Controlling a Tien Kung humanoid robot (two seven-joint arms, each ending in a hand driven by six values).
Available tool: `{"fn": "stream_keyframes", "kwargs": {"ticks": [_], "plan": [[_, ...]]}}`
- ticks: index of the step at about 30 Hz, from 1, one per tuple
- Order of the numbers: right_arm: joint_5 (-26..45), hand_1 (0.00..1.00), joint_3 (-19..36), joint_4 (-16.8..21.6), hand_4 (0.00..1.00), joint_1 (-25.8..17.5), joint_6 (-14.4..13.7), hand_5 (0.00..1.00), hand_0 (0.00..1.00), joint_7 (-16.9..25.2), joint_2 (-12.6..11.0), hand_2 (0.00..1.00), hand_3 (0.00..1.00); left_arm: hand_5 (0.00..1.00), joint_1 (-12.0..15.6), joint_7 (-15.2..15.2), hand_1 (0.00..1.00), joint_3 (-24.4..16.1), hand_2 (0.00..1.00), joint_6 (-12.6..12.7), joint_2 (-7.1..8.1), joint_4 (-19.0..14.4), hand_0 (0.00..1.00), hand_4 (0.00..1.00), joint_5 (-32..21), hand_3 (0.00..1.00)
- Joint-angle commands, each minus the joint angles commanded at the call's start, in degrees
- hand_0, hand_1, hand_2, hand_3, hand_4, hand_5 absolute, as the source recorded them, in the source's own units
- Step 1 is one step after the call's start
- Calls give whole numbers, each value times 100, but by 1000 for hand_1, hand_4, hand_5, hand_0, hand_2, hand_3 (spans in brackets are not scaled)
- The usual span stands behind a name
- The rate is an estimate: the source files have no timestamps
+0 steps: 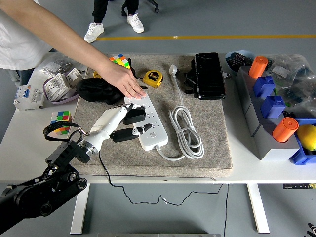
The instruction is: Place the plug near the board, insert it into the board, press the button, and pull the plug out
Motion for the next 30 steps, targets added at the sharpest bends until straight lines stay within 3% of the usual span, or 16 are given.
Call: {"fn": "stream_keyframes", "kwargs": {"ticks": [11,16,21,22,27,28,30], "plan": [[-11,661,21,6,815,-5,-4,484,607,12,-5,645,529,793,30,-98,797,-57,807,64,10,-77,787,839,-90,776],[-21,661,19,13,815,-2,-4,484,606,17,-2,645,529,784,103,-103,796,-156,806,69,84,-438,787,841,-160,766],[-18,661,10,4,815,-6,3,484,606,7,-2,645,529,784,188,71,796,-270,806,-44,213,-1050,787,841,-281,766],[-17,661,8,3,814,-8,5,483,606,4,-3,643,529,629,196,139,617,-296,630,-99,235,-1185,518,852,-297,754],[-18,661,-9,4,814,1,6,483,606,-1,-13,643,529,629,189,632,617,-411,630,-535,302,-1670,518,852,-375,754],[-16,660,-13,5,814,4,6,483,607,-1,-15,643,529,414,183,743,366,-425,389,-642,312,-1742,248,844,-387,659],[-15,660,-30,5,814,12,6,483,607,-3,-21,643,529,414,168,1062,366,-451,389,-959,335,-1914,248,844,-410,659]]}}
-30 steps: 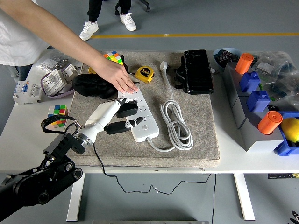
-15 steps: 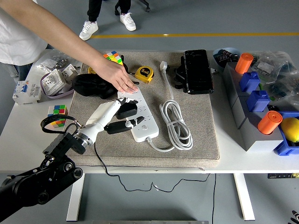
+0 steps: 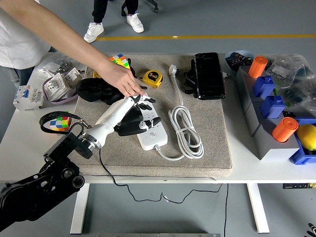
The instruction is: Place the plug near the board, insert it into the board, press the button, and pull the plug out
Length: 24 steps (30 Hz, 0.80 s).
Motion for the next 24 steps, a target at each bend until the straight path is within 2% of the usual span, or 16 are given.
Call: {"fn": "stream_keyframes", "kwargs": {"ticks": [3,4,9,10,15,16,19,24], "plan": [[2,660,-18,0,814,5,1,483,607,-2,-4,643,529,414,-33,363,366,-27,389,-383,22,-162,248,844,-39,659],[3,661,-27,0,814,7,2,482,607,-3,-7,642,528,157,-53,541,171,-40,242,-588,29,-229,150,741,-46,681],[9,661,-64,-1,814,9,3,482,607,-9,-26,642,528,157,-129,1040,171,-44,242,-1158,34,-339,150,741,-247,681],[11,661,-73,-2,814,15,3,482,607,-10,-30,642,528,2,-148,1127,56,-43,130,-1244,35,-349,68,774,-300,843],[13,661,-96,2,814,32,4,482,607,-15,-45,642,528,2,-250,1612,56,-15,130,-1671,31,-363,68,774,-527,843],[12,659,-100,2,814,34,4,481,607,-16,-48,642,528,2,-258,1680,76,-14,136,-1725,31,-366,55,783,-551,894],[11,659,-113,4,814,36,4,481,607,-19,-63,642,528,2,-288,1952,76,3,136,-1960,36,-397,55,783,-671,894],[16,659,-133,3,813,22,5,482,607,-22,-75,642,527,2,-313,2168,86,15,146,-2149,37,-404,57,788,-691,907]]}}
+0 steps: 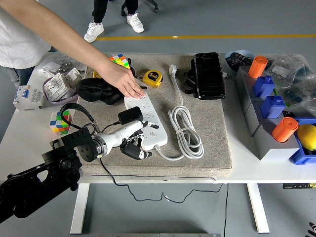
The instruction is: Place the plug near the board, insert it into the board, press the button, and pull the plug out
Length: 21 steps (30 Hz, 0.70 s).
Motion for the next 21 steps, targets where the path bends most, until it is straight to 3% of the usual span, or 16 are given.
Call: {"fn": "stream_keyframes", "kwargs": {"ticks": [21], "plan": [[4,660,42,7,815,-17,-3,481,607,14,14,642,528,2,-45,139,89,157,151,-32,-152,438,58,788,152,891]]}}
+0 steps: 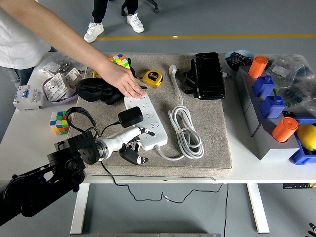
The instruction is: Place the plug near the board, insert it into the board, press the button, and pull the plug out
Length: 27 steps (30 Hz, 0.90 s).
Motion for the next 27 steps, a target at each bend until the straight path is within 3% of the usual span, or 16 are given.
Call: {"fn": "stream_keyframes", "kwargs": {"ticks": [14,22,27], "plan": [[-9,659,36,3,815,-7,-3,482,607,2,1,642,528,2,6,109,89,18,150,-37,-12,85,58,788,48,867],[-11,659,41,3,814,-16,-2,482,607,6,13,642,527,2,35,-155,89,-147,151,111,13,-63,58,789,-21,864],[-6,660,42,-2,814,-29,-2,482,607,8,24,642,527,2,97,-476,87,-210,149,360,18,-54,57,790,-225,851]]}}
